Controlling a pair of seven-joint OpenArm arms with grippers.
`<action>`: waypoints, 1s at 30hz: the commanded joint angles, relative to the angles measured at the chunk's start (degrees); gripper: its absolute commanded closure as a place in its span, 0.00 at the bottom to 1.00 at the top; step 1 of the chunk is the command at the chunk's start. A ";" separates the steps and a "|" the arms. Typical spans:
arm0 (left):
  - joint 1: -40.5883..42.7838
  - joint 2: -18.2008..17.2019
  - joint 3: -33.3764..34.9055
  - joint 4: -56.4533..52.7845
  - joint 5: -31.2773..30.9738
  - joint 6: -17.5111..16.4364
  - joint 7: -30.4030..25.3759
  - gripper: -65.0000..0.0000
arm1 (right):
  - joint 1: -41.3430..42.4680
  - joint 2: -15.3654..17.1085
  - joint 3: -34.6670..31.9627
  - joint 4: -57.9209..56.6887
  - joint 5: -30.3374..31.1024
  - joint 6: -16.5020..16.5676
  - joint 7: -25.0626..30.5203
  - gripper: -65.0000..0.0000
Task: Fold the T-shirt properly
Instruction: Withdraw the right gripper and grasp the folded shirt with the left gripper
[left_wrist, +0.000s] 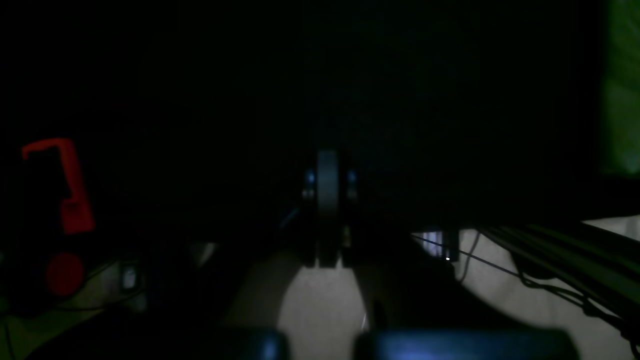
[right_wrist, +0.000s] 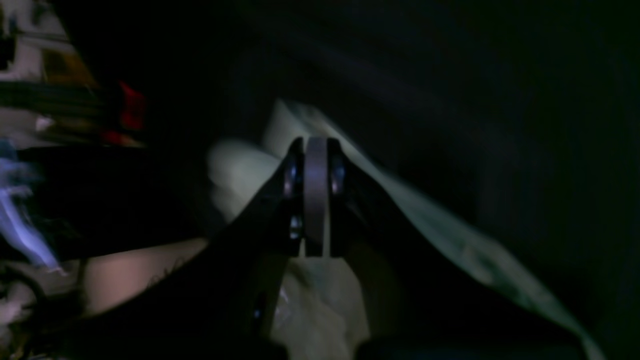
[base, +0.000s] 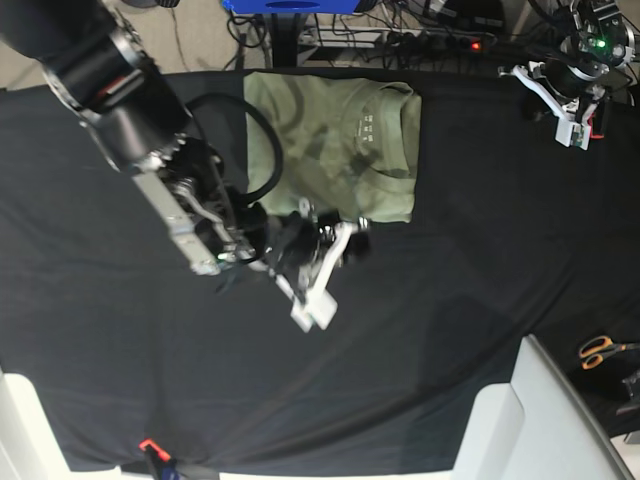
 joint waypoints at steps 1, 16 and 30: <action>0.24 0.06 -0.18 1.22 -0.57 -0.04 -0.84 1.00 | 0.66 1.59 0.58 5.45 0.76 -0.99 2.64 1.00; 2.79 5.07 0.17 4.73 -27.38 -7.55 -0.40 0.26 | -15.87 25.76 0.67 29.01 0.76 -16.82 6.59 1.00; -11.01 4.10 18.46 -16.01 -28.70 -7.55 -0.75 0.00 | -25.45 23.74 0.76 29.10 -11.90 -16.73 6.59 1.00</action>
